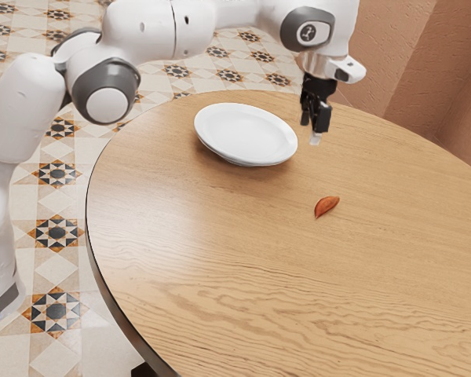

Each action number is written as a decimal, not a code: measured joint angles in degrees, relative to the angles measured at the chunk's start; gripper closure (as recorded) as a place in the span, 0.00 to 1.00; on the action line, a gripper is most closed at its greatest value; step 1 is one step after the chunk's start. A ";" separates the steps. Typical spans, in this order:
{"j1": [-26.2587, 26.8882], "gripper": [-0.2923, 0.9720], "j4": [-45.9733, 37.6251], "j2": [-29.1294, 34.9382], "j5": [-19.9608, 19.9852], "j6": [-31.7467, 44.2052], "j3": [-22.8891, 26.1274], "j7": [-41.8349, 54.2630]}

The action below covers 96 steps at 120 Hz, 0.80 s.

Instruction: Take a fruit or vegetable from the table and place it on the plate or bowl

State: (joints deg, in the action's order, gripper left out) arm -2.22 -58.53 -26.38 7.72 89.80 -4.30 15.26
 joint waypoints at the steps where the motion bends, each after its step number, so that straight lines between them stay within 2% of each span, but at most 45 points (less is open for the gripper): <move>1: 0.01 0.23 0.00 -0.19 0.05 0.15 0.11 0.20; 18: 0.05 0.23 -0.41 -3.62 5.54 4.44 0.57 6.56; 28: 0.02 0.23 -0.91 -5.70 7.03 5.10 0.70 10.24; 52: 0.10 0.23 -3.33 -7.02 3.06 8.00 5.32 11.56; 96: -0.57 0.23 -3.81 -12.09 1.31 11.11 5.35 11.95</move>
State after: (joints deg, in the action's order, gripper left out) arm -2.80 -62.34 -38.47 9.03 100.91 1.06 27.21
